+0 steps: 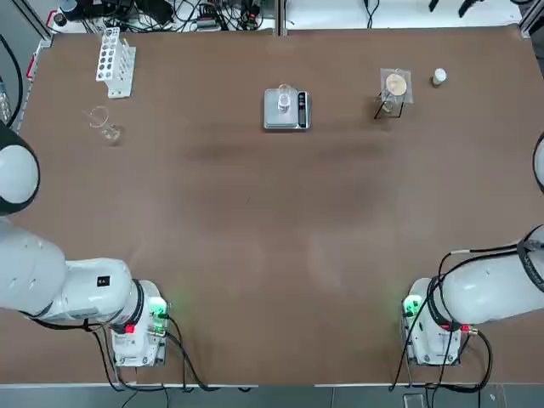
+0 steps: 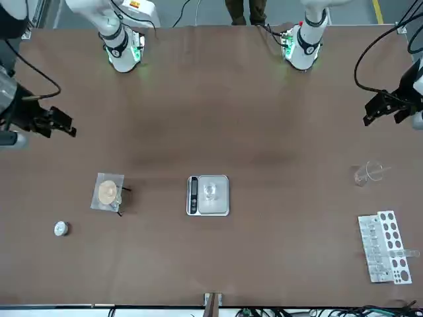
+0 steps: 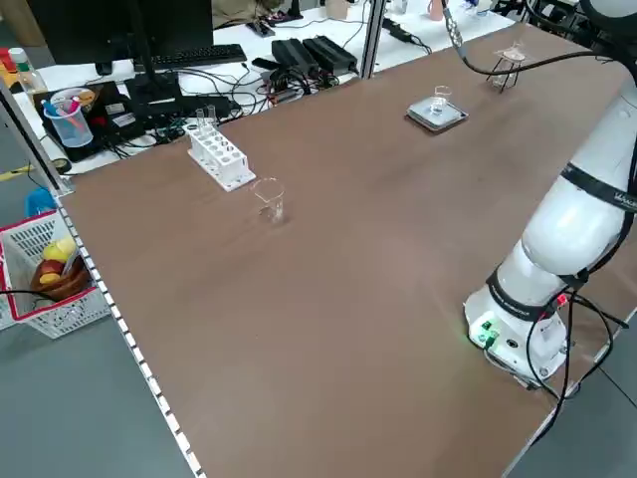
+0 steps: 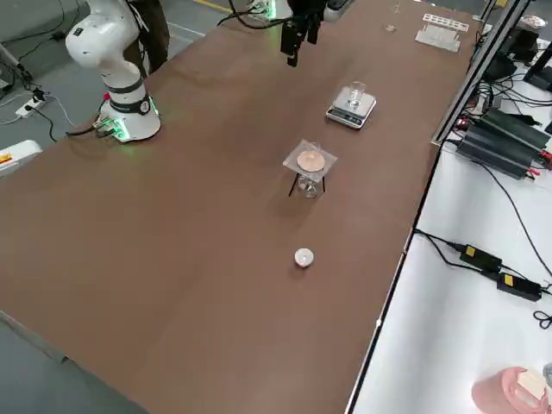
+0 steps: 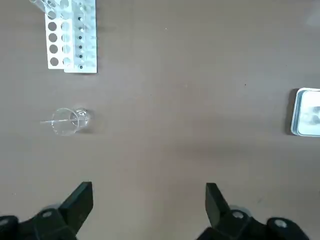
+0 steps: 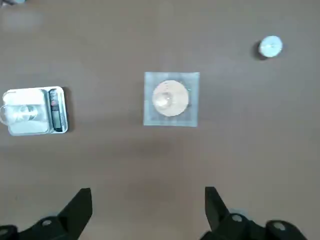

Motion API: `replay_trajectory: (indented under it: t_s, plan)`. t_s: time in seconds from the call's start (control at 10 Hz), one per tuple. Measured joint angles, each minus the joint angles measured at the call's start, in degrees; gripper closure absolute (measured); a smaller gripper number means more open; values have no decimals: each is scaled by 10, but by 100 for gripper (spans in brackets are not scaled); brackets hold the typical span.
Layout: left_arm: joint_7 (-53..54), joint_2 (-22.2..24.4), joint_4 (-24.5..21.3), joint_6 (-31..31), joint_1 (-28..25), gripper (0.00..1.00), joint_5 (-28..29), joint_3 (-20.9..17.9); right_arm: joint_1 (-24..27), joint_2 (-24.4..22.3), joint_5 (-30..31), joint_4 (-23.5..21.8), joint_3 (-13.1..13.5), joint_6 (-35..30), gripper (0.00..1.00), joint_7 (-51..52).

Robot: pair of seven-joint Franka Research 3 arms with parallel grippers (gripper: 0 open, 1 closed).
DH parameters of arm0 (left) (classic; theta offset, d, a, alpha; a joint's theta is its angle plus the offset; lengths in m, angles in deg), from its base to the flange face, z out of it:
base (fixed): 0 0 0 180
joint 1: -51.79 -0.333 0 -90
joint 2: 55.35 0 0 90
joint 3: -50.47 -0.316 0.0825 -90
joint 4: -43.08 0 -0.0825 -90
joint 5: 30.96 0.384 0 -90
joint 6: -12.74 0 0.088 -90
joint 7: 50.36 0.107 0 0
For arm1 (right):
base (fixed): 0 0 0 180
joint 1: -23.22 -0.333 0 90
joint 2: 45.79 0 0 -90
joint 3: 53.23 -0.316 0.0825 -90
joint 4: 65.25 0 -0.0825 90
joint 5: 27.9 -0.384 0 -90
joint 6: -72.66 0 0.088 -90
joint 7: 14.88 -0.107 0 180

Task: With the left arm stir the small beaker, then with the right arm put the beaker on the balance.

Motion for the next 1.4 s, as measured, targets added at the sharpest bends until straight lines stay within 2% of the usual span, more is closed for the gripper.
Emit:
replay_trajectory:
  t_s: [0.2,0.5,0.7,1.0,1.4]
  plan:
    - [0,0,0,0,0,0,0,0,65,-3,22,0,-45,0,0,41]
    - [0,0,0,0,0,0,0,0,84,-29,82,-1,-75,-5,0,59]
    - [4,0,0,0,-1,0,0,0,84,-52,94,-12,-84,-21,0,44]
    - [46,0,0,0,-1,0,0,0,83,-60,106,-20,-103,-35,0,10]
    - [47,0,0,0,-1,0,0,0,84,-65,108,-40,-103,-13,0,9]
